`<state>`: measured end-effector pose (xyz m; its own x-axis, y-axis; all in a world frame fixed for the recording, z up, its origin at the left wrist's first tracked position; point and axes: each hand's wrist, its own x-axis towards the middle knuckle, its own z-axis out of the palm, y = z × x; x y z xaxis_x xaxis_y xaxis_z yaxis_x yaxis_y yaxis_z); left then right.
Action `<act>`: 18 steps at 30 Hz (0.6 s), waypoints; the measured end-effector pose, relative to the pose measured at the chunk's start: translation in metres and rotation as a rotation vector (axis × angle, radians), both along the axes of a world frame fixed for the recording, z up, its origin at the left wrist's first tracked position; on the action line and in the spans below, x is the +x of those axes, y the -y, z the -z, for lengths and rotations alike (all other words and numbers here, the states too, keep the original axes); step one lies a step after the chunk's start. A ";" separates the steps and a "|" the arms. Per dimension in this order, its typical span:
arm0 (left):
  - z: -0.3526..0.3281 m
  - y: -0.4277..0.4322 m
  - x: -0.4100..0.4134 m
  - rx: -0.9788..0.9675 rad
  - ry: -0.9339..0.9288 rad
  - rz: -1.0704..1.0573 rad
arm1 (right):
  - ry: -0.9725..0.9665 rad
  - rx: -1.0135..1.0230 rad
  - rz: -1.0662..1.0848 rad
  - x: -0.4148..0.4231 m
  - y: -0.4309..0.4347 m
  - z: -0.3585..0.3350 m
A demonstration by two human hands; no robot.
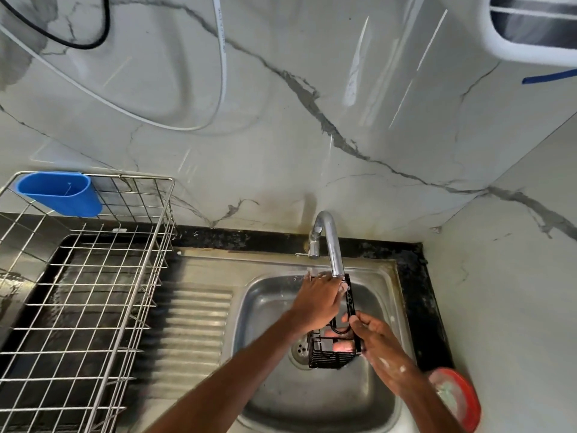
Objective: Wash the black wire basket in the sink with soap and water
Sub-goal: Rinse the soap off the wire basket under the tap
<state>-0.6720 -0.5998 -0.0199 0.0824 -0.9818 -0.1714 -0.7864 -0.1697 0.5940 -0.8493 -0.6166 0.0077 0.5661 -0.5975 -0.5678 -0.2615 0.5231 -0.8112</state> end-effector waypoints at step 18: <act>-0.012 0.006 0.003 -0.026 0.073 -0.153 | -0.034 -0.034 0.013 0.009 -0.001 -0.001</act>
<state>-0.6687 -0.6061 -0.0078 0.2421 -0.9609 -0.1344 -0.7938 -0.2758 0.5420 -0.8402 -0.6152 0.0089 0.5385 -0.6241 -0.5662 -0.2825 0.4993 -0.8191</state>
